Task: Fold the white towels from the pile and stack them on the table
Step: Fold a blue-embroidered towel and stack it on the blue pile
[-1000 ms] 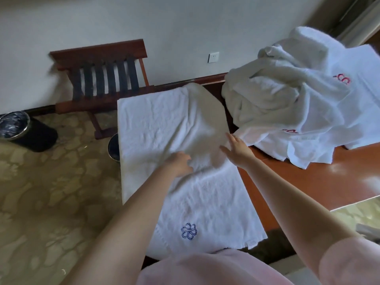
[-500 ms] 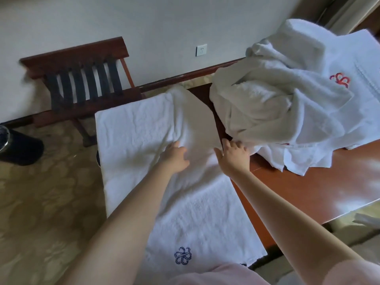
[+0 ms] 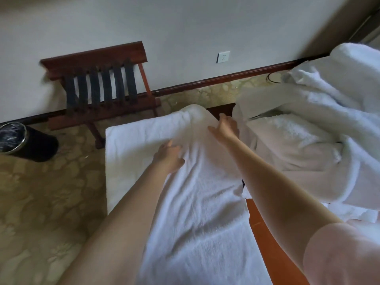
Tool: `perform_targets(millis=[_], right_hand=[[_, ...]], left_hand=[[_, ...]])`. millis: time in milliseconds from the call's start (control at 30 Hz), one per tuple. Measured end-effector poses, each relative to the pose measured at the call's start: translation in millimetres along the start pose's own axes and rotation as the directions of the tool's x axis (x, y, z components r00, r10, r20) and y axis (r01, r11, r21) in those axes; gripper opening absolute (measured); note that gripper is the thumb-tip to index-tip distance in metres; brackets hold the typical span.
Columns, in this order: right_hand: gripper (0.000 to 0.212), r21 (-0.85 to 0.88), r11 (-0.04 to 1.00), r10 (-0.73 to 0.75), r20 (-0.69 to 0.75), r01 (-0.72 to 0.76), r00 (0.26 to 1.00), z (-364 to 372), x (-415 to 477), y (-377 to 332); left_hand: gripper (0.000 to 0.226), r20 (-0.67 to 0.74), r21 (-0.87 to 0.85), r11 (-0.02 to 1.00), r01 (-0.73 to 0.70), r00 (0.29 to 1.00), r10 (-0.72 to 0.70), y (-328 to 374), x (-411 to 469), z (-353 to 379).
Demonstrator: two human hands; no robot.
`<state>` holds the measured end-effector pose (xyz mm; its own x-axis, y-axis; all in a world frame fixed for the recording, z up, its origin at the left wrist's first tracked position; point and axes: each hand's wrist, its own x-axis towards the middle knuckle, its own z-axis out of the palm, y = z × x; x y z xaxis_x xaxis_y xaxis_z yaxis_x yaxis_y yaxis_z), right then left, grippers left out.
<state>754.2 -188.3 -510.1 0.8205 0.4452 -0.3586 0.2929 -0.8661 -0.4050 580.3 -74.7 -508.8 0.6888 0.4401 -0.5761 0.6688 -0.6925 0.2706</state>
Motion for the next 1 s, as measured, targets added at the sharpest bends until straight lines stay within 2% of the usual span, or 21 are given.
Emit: perform_targets(millis=[100, 167, 233, 300, 367, 400, 467, 500, 567, 633, 700, 733, 800, 833, 900, 933, 1000], right_hand=[[0.057, -0.046, 0.999, -0.015, 0.040, 0.017, 0.999, -4.4, 29.7, -16.4], [0.052, 0.022, 1.000, -0.011, 0.109, 0.009, 0.994, -6.0, 43.9, -27.8], [0.036, 0.042, 0.999, -0.009, 0.190, 0.001, 0.982, -8.8, 51.5, -36.6], [0.011, 0.033, 0.998, -0.060, 0.165, 0.055, 0.984, -12.4, 54.9, -42.1], [0.017, 0.008, 0.972, -0.233, 0.052, 0.233, 0.971, -11.0, 49.4, -47.7], [0.022, -0.050, 0.932, -0.358, 0.013, 0.358, 0.934, -6.6, 44.0, -50.4], [0.023, -0.158, 0.819, -0.549, 0.064, 0.551, 0.834, 7.1, 31.1, -53.3], [0.021, -0.170, 0.793, -0.572, 0.119, 0.585, 0.811, 15.7, 25.7, -52.4], [0.020, -0.079, 0.847, -0.506, 0.180, 0.525, 0.843, 30.9, 18.8, -48.2], [0.026, 0.168, 0.928, -0.356, 0.143, 0.331, 0.924, 36.8, 15.3, -46.9], [0.038, 0.385, 0.916, -0.163, 0.097, 0.114, 0.982, 35.3, 16.3, -52.3], [0.046, 0.415, 0.910, -0.065, 0.119, 0.010, 0.991, 32.1, 20.1, -55.8], [0.069, 0.357, 0.920, 0.073, 0.246, -0.160, 0.967, 21.5, 31.5, -62.5], [0.075, 0.305, 0.932, 0.097, 0.315, -0.197, 0.944, 15.0, 35.9, -66.9], [0.061, 0.232, 0.964, 0.042, 0.346, -0.129, 0.937, 6.3, 44.8, -73.5], [0.046, 0.219, 0.974, -0.007, 0.284, -0.058, 0.959, 4.3, 48.5, -75.9], [0.024, 0.179, 0.981, -0.089, 0.058, 0.077, 0.994, 1.7, 52.1, -79.8]], left_hand=[[0.060, -0.025, -0.012, 1.000, -0.006, 1.000, 0.005, -1.6, 19.0, -7.9], [0.060, -0.041, -0.027, 1.000, 0.002, 0.999, -0.003, -0.3, 32.4, -13.9], [0.060, -0.057, -0.033, 0.999, -0.001, 0.998, -0.001, 1.1, 42.0, -17.6], [0.058, -0.098, 0.017, 1.000, -0.021, 0.995, 0.023, 1.6, 48.6, -18.8], [0.049, -0.162, 0.044, 0.999, -0.026, 0.986, 0.033, 1.6, 52.4, -20.8], [0.043, -0.191, 0.029, 0.999, -0.016, 0.981, 0.021, 0.9, 54.0, -22.2], [0.031, -0.246, -0.054, 0.998, 0.015, 0.969, -0.027, -3.3, 56.8, -24.0], [0.027, -0.273, -0.119, 0.993, 0.024, 0.960, -0.055, -7.4, 56.4, -23.8], [0.025, -0.292, -0.328, 0.944, 0.037, 0.946, -0.139, -17.7, 53.1, -22.1], [0.025, -0.272, -0.518, 0.854, 0.035, 0.940, -0.203, -26.1, 49.1, -19.7], [0.026, -0.261, -0.526, 0.850, 0.025, 0.946, -0.190, -28.8, 46.7, -18.8], [0.029, -0.259, -0.508, 0.861, 0.018, 0.950, -0.173, -28.9, 45.9, -18.7], [0.036, -0.265, -0.477, 0.879, -0.011, 0.955, -0.132, -26.9, 45.2, -20.3], [0.038, -0.276, -0.435, 0.900, -0.025, 0.955, -0.107, -26.2, 45.4, -20.9], [0.040, -0.292, -0.315, 0.948, -0.051, 0.955, -0.046, -25.3, 45.5, -22.2], [0.041, -0.285, -0.271, 0.961, -0.059, 0.958, -0.021, -24.6, 45.4, -23.7], [0.042, -0.244, -0.200, 0.979, -0.048, 0.970, -0.002, -22.5, 45.3, -29.0]])
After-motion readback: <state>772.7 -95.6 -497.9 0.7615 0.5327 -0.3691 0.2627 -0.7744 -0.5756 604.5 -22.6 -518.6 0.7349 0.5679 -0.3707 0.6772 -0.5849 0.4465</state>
